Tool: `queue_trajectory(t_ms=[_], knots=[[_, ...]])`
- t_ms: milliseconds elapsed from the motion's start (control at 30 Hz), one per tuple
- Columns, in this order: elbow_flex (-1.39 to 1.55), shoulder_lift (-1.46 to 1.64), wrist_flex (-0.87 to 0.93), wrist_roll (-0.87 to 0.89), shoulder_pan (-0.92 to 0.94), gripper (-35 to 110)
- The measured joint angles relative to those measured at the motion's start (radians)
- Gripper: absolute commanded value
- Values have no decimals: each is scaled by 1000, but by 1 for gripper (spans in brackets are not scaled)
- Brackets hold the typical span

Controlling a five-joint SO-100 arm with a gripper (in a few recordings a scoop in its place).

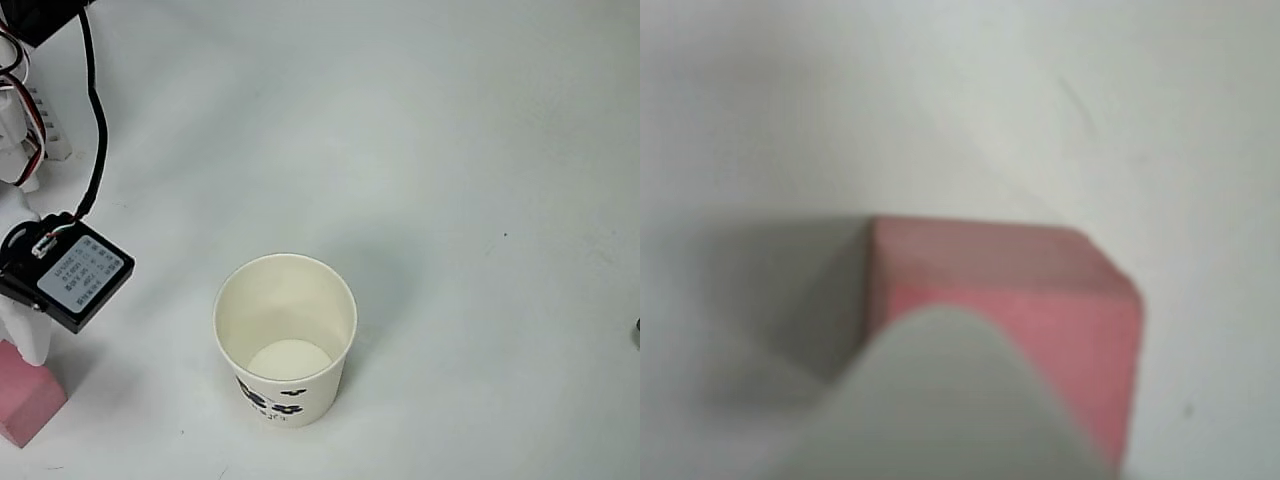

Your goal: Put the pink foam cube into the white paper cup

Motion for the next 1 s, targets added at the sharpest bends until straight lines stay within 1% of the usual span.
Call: queue_trajectory(t_ms=[700, 1000], knots=[[-14, -193, -150, 0, -23, 44], [-14, -209, -178, -14, -18, 44]])
